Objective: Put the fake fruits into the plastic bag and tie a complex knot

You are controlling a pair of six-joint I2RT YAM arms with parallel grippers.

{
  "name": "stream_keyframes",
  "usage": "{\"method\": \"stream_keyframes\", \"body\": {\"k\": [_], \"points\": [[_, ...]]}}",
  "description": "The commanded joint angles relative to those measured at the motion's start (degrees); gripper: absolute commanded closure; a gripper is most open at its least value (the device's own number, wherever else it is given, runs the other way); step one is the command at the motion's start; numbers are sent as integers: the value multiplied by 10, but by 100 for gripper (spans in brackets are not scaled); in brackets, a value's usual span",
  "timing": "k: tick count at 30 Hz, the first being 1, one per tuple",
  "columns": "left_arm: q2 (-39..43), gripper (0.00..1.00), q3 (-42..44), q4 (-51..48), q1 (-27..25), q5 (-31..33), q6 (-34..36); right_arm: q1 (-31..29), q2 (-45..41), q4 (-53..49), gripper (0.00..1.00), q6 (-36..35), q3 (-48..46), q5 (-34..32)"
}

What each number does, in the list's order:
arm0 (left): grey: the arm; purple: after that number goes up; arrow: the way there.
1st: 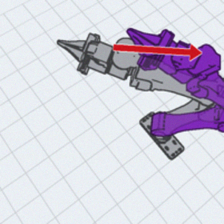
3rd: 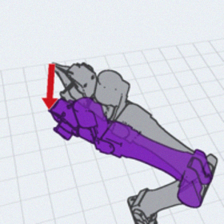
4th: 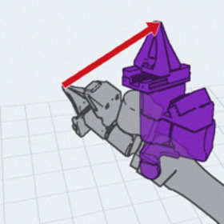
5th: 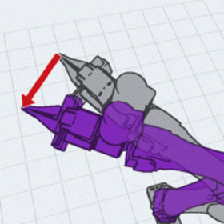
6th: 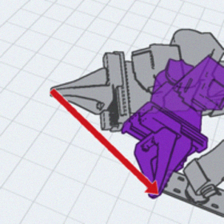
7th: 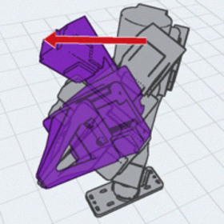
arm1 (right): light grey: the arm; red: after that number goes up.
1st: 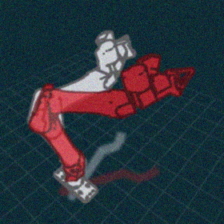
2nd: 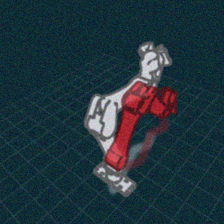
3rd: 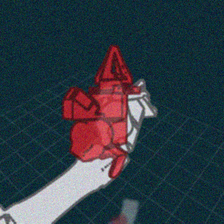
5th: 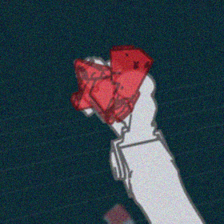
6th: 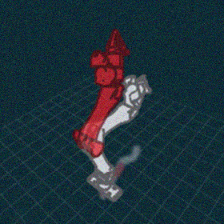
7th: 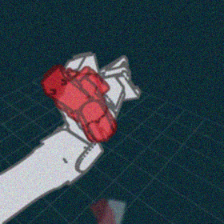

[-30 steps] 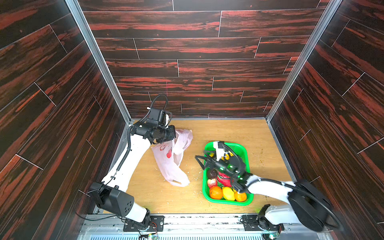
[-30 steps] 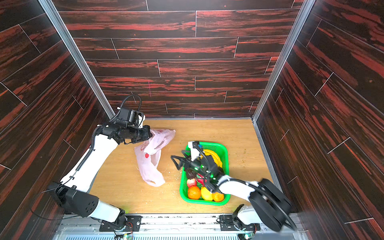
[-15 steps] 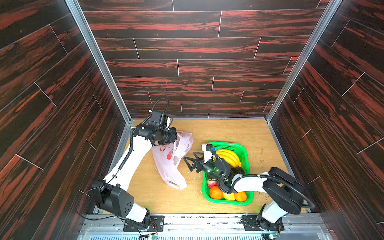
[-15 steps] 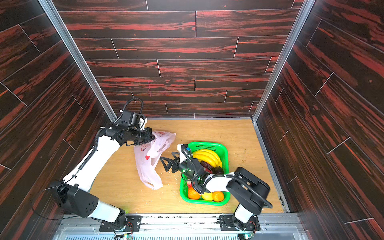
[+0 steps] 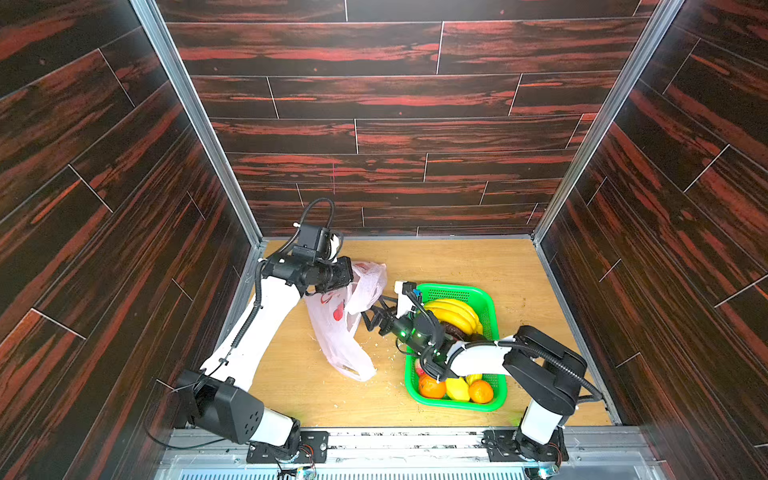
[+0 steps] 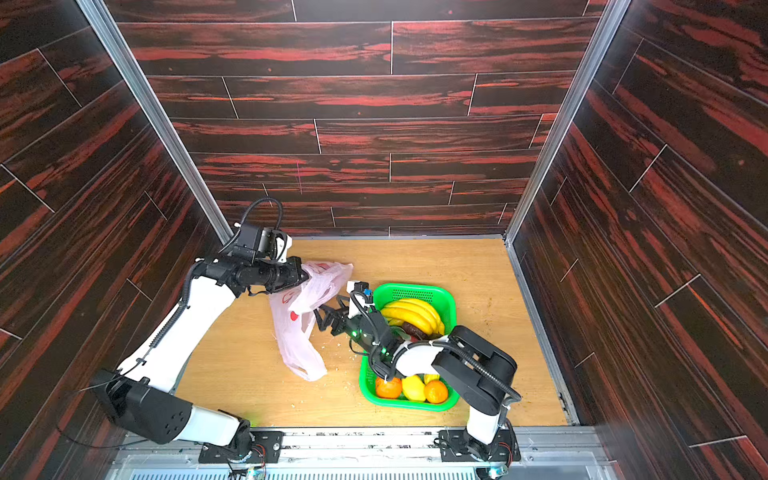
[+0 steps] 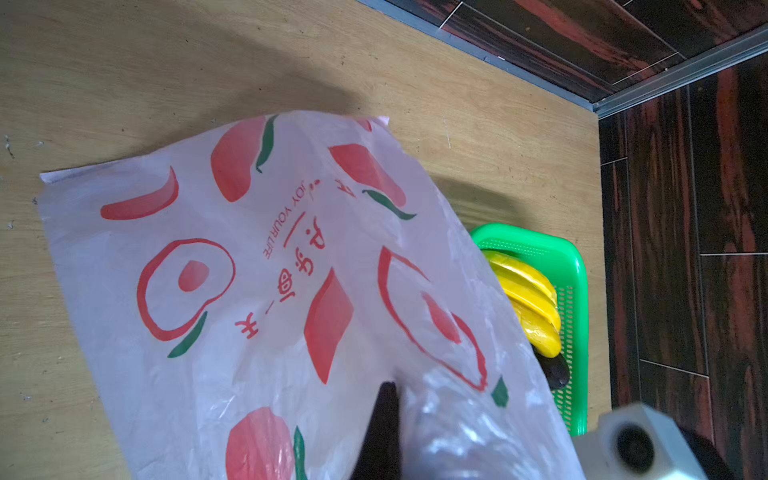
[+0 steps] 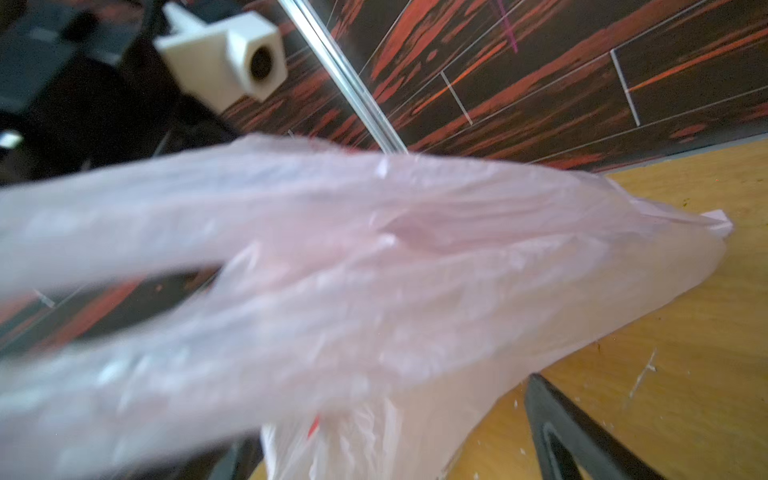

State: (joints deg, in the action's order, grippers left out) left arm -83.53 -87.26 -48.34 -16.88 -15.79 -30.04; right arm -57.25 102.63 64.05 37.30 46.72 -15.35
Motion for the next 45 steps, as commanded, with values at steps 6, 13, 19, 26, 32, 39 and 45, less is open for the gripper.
{"method": "stream_keyframes", "body": {"k": [6,13,19,26,32,39,45], "points": [[36,100,11,-6,-1,-17,10,7,41,-33,36,21,68,-83],[45,99,13,-15,-1,-15,24,24,13,-62,100,6,58,-101],[94,60,62,66,0,-73,45,28,-45,-102,100,0,18,-101],[221,34,140,139,1,-76,58,29,-88,-180,100,1,35,-87],[337,26,284,222,0,-77,40,29,-104,-199,100,-2,36,-69],[386,23,442,390,-39,-94,-18,29,-109,-200,100,2,34,-56],[355,22,469,417,-75,-84,16,29,-122,-200,100,-4,30,-44]]}}
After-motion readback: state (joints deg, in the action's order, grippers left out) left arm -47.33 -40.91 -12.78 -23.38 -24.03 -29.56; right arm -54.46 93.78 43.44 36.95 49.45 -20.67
